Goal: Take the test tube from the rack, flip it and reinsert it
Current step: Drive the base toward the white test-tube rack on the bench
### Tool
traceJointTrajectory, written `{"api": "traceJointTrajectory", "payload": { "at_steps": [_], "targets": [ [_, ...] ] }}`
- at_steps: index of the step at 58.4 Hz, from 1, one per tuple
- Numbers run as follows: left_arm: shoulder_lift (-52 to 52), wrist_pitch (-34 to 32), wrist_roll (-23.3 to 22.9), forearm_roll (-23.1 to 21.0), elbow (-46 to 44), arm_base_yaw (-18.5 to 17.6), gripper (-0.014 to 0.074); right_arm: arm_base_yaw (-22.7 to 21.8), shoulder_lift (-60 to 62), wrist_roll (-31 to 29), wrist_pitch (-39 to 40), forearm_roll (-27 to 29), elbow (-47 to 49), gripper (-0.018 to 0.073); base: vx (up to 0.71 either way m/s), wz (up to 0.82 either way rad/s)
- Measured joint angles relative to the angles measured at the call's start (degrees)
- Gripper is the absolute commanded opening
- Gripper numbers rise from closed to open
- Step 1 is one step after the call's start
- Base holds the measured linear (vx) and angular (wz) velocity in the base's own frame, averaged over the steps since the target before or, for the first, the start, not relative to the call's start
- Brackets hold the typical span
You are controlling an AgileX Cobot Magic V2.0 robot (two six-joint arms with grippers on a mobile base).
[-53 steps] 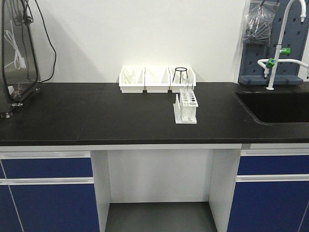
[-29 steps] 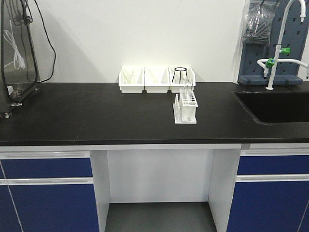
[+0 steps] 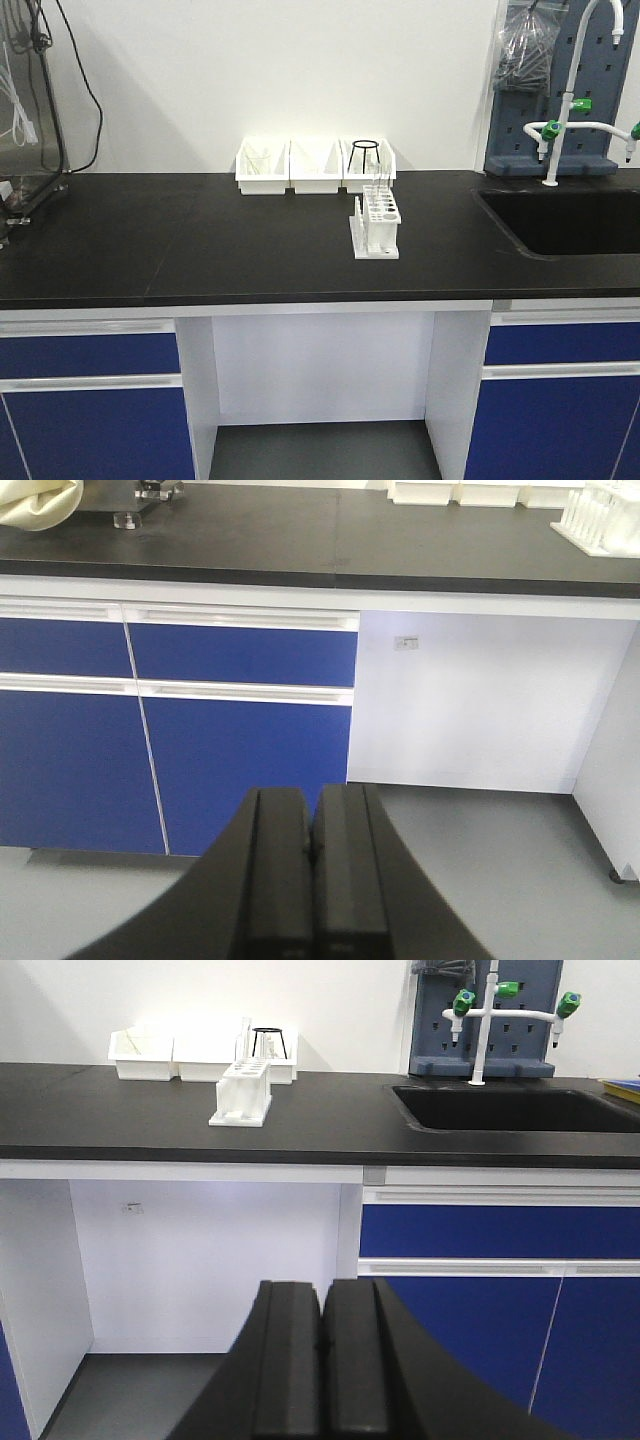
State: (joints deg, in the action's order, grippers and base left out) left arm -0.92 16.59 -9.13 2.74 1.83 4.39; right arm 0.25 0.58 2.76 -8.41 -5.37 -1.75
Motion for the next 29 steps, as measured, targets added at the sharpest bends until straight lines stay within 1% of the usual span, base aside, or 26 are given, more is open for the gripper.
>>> {"api": "traceJointTrajectory", "payload": {
  "at_steps": [29],
  "targets": [
    [0.0,0.0,0.0,0.0,0.0,0.0,-0.0006,0.0,0.0,0.0,0.0,0.0,0.0,-0.0008,0.12,0.05]
  ]
}}
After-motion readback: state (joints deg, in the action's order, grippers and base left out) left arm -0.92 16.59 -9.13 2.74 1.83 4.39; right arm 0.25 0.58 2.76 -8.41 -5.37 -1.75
